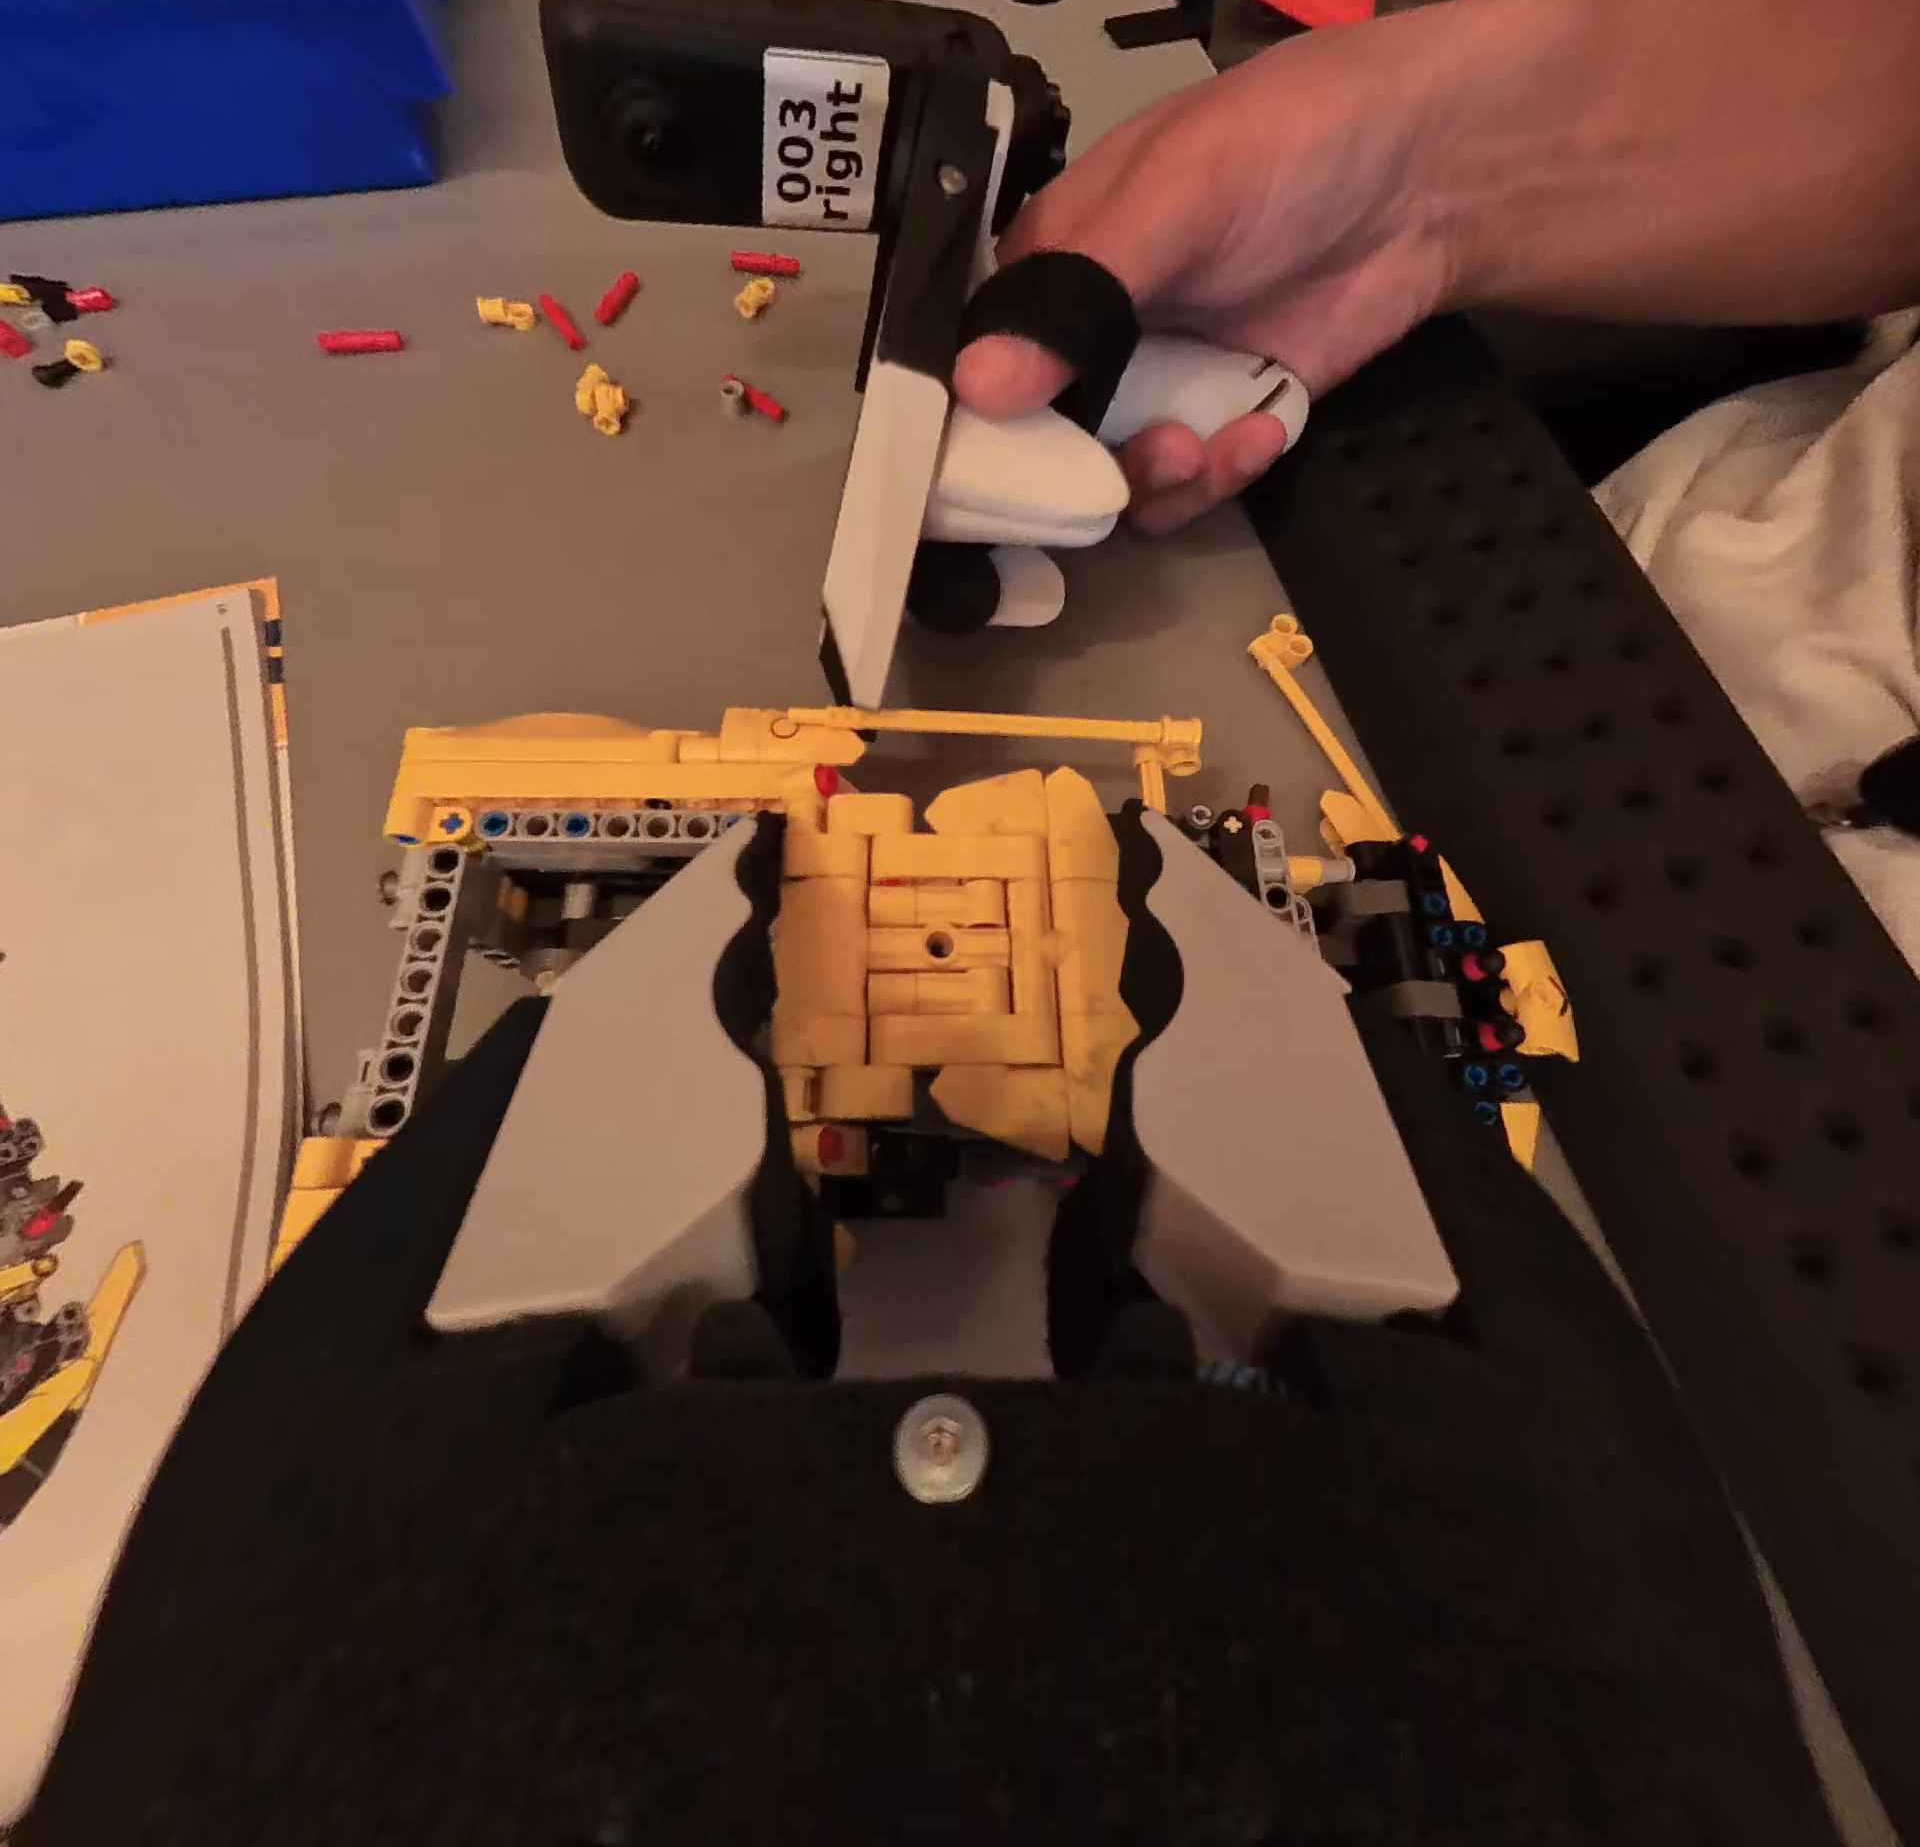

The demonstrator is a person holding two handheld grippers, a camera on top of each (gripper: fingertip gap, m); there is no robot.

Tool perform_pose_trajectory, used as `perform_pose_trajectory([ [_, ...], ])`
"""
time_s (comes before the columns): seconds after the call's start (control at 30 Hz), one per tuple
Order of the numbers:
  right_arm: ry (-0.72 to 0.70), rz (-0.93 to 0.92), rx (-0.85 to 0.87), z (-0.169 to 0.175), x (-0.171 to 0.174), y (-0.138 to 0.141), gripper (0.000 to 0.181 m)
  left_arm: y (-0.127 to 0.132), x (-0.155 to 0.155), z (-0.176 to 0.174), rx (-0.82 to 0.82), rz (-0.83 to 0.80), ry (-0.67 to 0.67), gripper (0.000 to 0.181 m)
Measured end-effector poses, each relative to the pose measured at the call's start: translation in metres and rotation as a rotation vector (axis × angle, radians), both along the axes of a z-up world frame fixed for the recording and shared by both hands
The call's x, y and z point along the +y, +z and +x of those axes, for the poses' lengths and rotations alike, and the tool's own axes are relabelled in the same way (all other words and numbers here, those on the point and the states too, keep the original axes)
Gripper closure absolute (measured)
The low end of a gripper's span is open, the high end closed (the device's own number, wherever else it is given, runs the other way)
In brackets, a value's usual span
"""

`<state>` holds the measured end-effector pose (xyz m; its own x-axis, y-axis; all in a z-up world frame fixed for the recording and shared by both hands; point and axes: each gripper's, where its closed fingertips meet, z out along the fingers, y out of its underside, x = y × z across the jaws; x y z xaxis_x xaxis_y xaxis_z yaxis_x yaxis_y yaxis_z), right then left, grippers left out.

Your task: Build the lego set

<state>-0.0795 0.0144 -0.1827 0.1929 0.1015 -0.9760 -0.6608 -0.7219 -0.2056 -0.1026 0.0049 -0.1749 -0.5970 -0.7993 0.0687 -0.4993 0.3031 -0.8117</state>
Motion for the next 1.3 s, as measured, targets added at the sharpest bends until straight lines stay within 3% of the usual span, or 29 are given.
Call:
perform_pose_trajectory([
  [0.17,0.005,-0.053,0.079,0.003,0.0,0.0,0.179,0.001,-0.001,0.006,-0.06,-0.006,0.055,0.116],
  [0.37,0.102,-0.11,0.306,-0.013,-0.012,0.028,0.179,0.001,-0.003,0.014,-0.078,-0.014,0.085,0.116],
  [0.6,-0.03,-0.239,0.408,-0.007,-0.003,0.016,0.179,0.001,-0.004,0.018,-0.091,-0.009,0.095,0.116],
  [1.07,-0.163,-0.283,0.373,-0.002,-0.001,0.016,0.179,0.001,-0.004,0.021,-0.112,0.003,0.138,0.116],
  [1.3,-0.07,-0.199,0.234,-0.007,-0.004,0.02,0.178,0.001,-0.004,0.022,-0.114,-0.002,0.139,0.116],
])
